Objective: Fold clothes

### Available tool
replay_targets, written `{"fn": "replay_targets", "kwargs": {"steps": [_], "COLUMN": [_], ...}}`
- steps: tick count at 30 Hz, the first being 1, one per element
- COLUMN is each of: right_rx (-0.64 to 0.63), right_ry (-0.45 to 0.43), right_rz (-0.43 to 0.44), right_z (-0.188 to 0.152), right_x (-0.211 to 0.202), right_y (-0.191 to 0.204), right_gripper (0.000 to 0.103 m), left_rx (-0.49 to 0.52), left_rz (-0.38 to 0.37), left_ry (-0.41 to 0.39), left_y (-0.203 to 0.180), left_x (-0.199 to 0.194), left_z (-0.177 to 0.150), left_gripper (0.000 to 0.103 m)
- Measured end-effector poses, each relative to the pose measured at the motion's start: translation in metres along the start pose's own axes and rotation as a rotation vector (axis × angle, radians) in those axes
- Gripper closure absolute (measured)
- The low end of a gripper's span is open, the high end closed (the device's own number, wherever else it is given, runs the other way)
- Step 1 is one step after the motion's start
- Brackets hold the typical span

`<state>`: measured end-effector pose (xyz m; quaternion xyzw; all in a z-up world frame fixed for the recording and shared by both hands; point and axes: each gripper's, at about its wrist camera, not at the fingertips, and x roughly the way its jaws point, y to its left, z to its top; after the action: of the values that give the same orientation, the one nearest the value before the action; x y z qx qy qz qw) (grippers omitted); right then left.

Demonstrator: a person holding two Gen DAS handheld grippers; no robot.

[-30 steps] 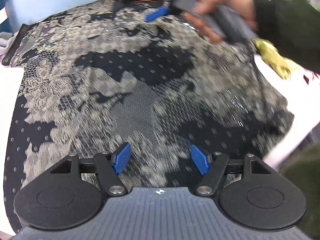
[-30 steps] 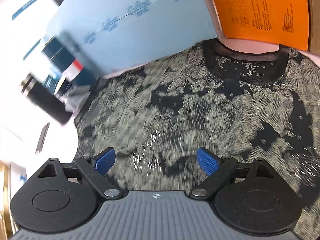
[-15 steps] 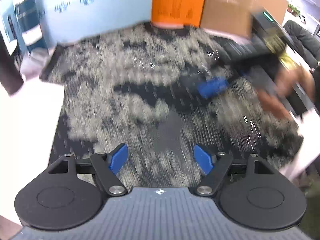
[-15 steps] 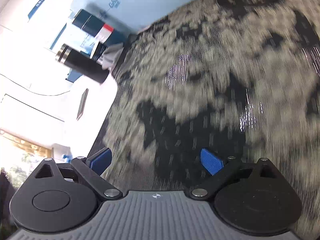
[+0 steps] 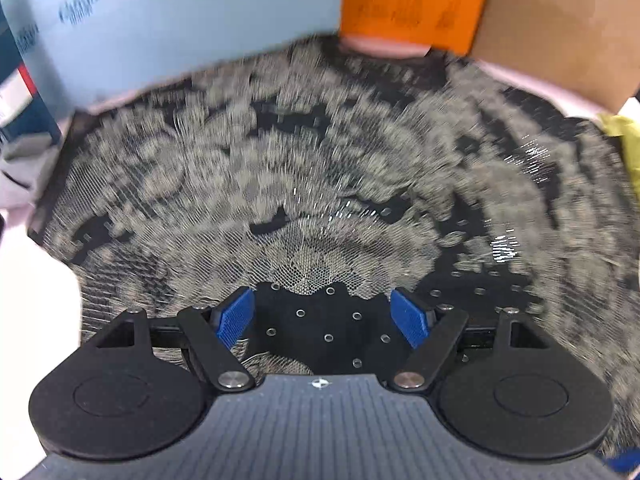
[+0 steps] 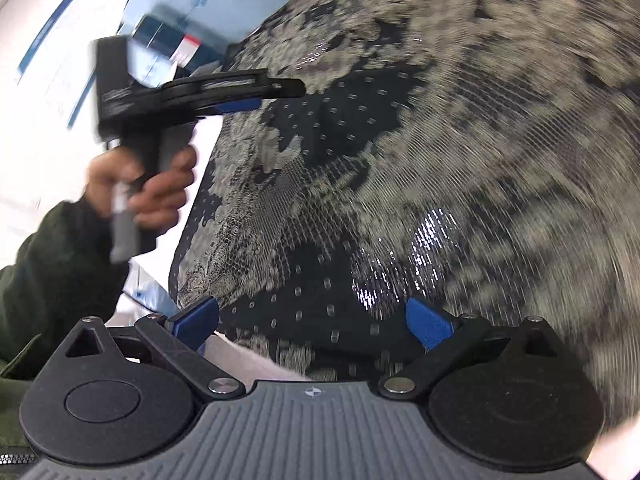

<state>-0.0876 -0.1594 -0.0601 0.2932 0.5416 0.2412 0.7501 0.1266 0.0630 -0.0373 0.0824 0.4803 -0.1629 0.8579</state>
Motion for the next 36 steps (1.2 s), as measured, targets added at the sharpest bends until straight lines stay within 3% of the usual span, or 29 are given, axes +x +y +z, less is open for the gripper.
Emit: {"fn": "replay_targets", "kwargs": {"steps": [2, 6, 11, 13, 19, 21, 22, 23, 24, 33, 36], "right_rx": [0.032, 0.048, -0.043, -0.056, 0.009, 0.004, 0.0, -0.003, -0.003, 0.007, 0.007], "right_ry": [-0.036, -0.139, -0.325, -0.349, -0.385, -0.396, -0.39, -0.376, -0.346, -0.327, -0.294], "right_rz": [-0.029, -0.097, -0.315, -0.397, -0.41, -0.389, -0.388, -0.388, -0.388, -0.208, -0.244], "right_z": [-0.014, -0.04, -0.073, -0.08, -0.081, -0.077, -0.075, -0.072, -0.068, -0.107, -0.123], "right_x": [-0.012, -0.045, -0.087, -0.093, -0.094, -0.089, -0.086, -0.081, -0.076, -0.125, -0.137], "right_y": [0.0, 0.003, -0.002, -0.013, -0.047, -0.05, -0.051, -0.051, -0.051, -0.022, -0.015], "right_gripper": [0.002, 0.002, 0.002, 0.002, 0.007, 0.023, 0.048, 0.086, 0.099, 0.099, 0.099], "left_rx": [0.017, 0.052, 0.099, 0.097, 0.028, -0.013, -0.034, -0.052, -0.059, -0.047, -0.053], "left_rz": [-0.002, -0.006, -0.013, -0.017, -0.011, 0.001, 0.008, 0.015, 0.023, 0.047, 0.06], "left_ry": [0.009, 0.026, 0.019, 0.017, 0.007, 0.003, 0.001, 0.0, -0.002, -0.056, -0.051], "left_y": [0.001, 0.004, 0.029, 0.044, 0.088, 0.1, 0.105, 0.109, 0.111, 0.134, 0.142], "left_x": [0.002, 0.007, -0.014, -0.03, -0.083, -0.094, -0.099, -0.103, -0.106, -0.127, -0.126], "left_z": [-0.003, -0.01, -0.045, -0.07, -0.135, -0.146, -0.15, -0.154, -0.155, -0.154, -0.155], "left_gripper": [0.022, 0.022, 0.022, 0.022, 0.022, 0.022, 0.022, 0.022, 0.022, 0.022, 0.022]}}
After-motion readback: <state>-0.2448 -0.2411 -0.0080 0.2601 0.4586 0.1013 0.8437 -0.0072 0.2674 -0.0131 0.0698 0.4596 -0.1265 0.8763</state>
